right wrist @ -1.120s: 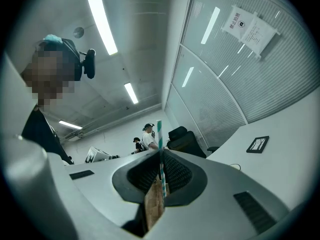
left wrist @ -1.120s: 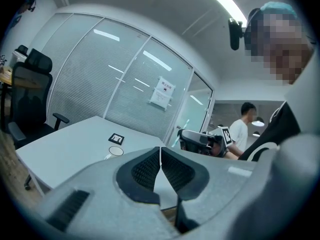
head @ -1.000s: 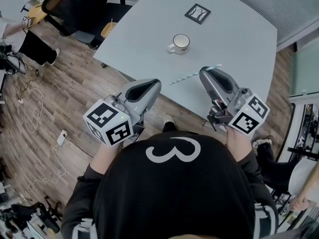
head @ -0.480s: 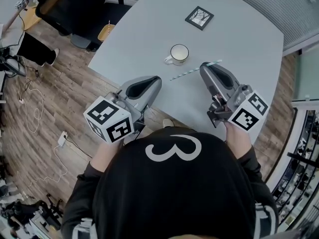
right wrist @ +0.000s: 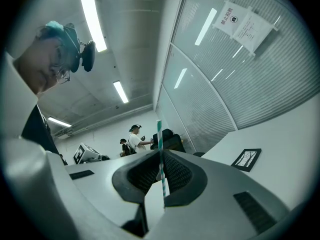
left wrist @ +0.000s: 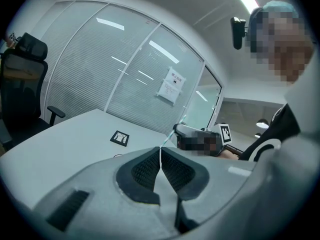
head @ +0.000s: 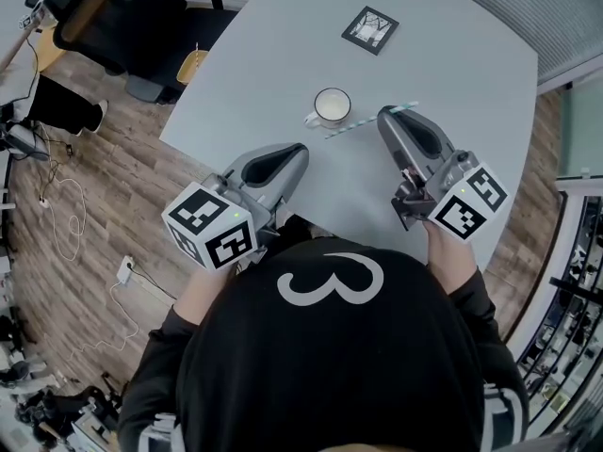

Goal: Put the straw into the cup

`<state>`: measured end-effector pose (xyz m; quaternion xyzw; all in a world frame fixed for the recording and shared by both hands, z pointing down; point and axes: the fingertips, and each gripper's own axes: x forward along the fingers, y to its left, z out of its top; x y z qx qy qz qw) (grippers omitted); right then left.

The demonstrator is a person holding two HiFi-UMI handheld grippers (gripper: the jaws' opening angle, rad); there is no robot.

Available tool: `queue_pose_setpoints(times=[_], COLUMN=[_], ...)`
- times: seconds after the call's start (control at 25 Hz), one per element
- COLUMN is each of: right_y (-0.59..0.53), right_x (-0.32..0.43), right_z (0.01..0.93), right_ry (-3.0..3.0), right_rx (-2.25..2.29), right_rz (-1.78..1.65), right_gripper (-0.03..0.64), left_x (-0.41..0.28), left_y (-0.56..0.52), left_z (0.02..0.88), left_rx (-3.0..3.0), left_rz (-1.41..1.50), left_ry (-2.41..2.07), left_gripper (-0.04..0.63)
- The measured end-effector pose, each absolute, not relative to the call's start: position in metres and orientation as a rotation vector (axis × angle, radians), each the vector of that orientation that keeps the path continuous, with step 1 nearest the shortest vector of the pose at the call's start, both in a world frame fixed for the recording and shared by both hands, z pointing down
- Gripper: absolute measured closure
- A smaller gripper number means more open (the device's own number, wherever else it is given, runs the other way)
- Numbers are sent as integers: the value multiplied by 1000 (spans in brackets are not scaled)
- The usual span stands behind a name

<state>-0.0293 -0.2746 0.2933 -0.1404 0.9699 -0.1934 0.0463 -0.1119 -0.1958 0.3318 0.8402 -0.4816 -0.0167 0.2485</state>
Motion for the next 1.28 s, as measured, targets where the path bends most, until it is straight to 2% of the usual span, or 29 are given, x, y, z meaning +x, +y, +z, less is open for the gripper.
queue_pose_setpoints(times=[1.28], right_y=[-351], right_x=[-66], right_z=[363], right_ry=[2860], right_rx=[-975], right_rz=[-630], right_gripper=[586], left_x=[-170], left_y=[-291], left_z=[386], left_rx=[2363], left_rz=[115], left_ry=[-913], left_gripper=[572])
